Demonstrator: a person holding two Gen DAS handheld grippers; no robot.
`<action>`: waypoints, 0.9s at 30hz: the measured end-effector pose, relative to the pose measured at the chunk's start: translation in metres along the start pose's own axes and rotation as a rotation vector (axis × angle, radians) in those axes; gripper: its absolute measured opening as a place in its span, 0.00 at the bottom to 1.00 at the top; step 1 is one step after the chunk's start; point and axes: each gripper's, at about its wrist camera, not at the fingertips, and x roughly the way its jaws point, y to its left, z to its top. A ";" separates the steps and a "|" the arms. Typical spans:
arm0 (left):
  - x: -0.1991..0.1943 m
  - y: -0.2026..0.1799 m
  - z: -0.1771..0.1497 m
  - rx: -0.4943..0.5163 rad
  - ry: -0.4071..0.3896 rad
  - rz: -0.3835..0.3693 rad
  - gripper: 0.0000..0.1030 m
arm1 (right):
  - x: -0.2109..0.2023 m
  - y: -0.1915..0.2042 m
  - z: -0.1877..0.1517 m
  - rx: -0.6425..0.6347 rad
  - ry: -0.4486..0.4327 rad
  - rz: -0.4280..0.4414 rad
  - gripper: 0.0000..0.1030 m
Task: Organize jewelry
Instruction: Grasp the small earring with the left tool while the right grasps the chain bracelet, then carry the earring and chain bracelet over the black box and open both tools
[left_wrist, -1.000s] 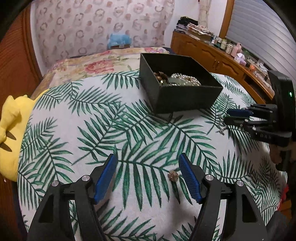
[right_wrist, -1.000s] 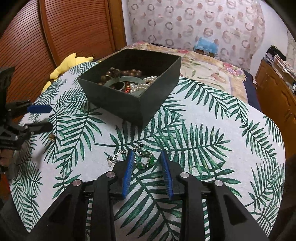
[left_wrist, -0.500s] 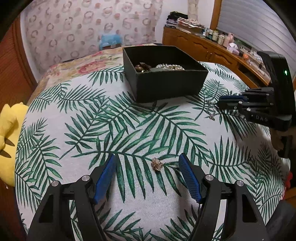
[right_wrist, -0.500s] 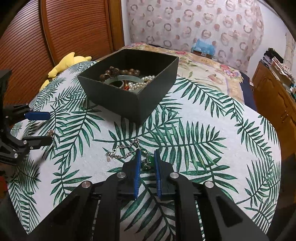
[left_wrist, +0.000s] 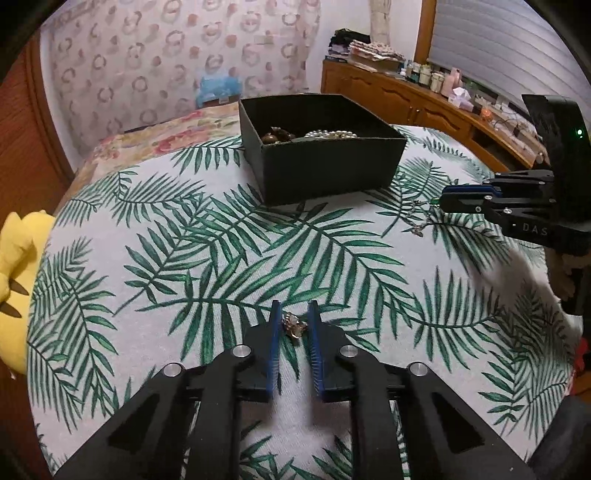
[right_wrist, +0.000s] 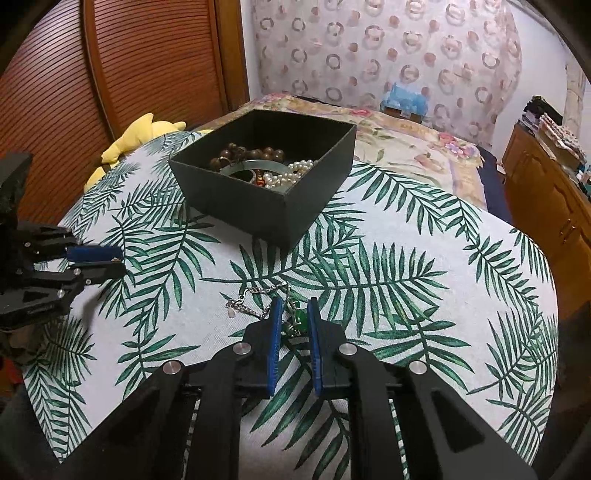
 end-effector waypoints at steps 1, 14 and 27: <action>0.000 0.000 0.000 -0.002 0.001 0.000 0.12 | -0.002 0.000 0.000 0.001 -0.005 0.000 0.15; -0.024 -0.007 -0.003 -0.015 -0.051 0.000 0.05 | -0.040 0.012 -0.007 -0.006 -0.074 -0.010 0.15; -0.045 -0.012 0.035 -0.001 -0.169 -0.046 0.05 | -0.085 0.022 0.006 -0.039 -0.167 -0.032 0.15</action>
